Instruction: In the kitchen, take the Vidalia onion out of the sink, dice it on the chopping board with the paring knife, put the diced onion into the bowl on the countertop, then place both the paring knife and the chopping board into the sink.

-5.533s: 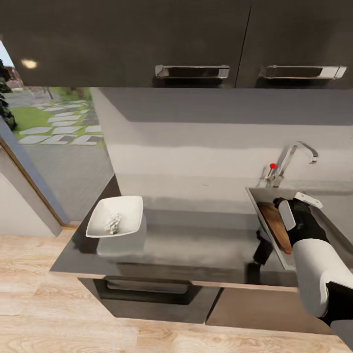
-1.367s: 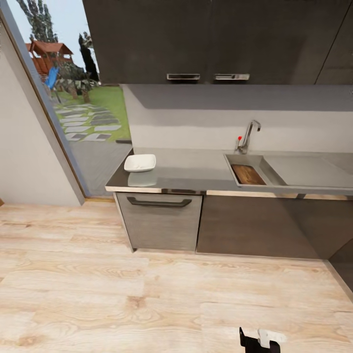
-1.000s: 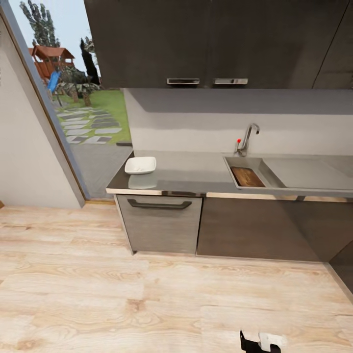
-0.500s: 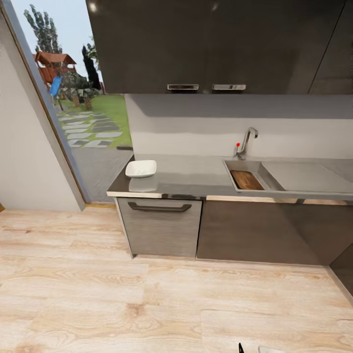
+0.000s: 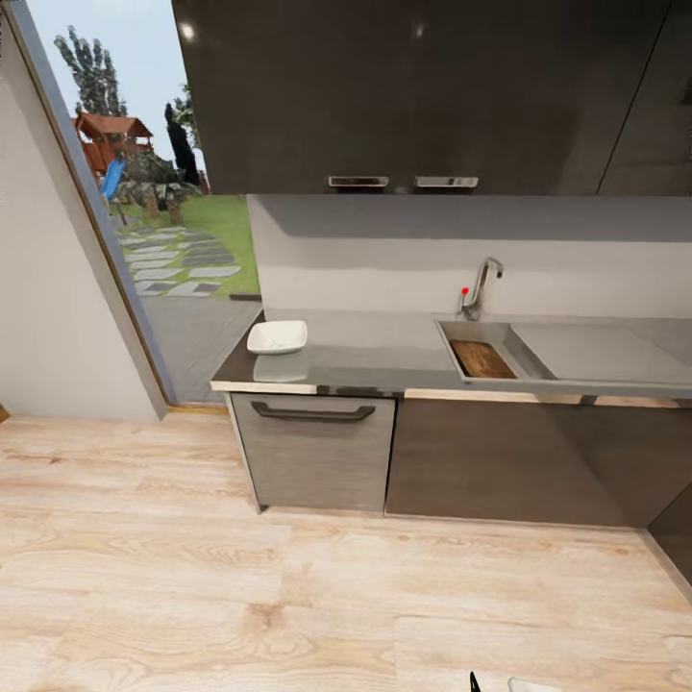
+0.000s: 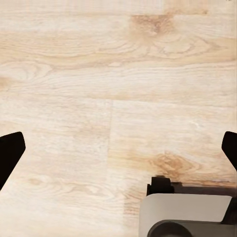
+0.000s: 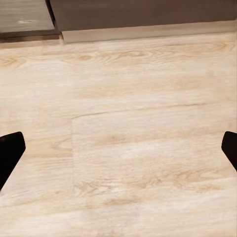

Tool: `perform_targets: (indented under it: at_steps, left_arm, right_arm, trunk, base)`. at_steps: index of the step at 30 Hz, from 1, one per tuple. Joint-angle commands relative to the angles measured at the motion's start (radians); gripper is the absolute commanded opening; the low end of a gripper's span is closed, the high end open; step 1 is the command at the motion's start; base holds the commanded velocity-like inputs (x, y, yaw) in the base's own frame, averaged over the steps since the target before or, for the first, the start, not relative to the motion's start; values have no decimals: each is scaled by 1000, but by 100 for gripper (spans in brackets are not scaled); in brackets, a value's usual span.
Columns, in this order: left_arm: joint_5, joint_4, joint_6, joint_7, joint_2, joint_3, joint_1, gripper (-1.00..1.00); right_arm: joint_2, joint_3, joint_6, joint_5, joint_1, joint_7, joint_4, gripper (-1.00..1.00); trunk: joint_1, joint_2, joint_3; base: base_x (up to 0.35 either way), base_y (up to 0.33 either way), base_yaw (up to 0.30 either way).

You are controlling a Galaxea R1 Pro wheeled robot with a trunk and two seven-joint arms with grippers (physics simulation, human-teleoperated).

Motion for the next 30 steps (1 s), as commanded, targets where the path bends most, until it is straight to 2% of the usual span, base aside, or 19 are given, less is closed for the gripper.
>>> perform_targets:
  at_steps: [1, 30]
  left_arm:
    - [10, 4, -7, 0, 0, -9, -2, 100]
    - [10, 5, -6, 0, -1, -9, -1, 100]
  right_arm:
    - [0, -7, -4, 10, -1, -3, 1, 100]
    - [3, -5, -4, 11, -1, -7, 4, 100]
  trunk:
    - [0, -1, 0]
    - [0, -1, 46]
  base:
    - [0, 0, 0]
    - [0, 0, 0]
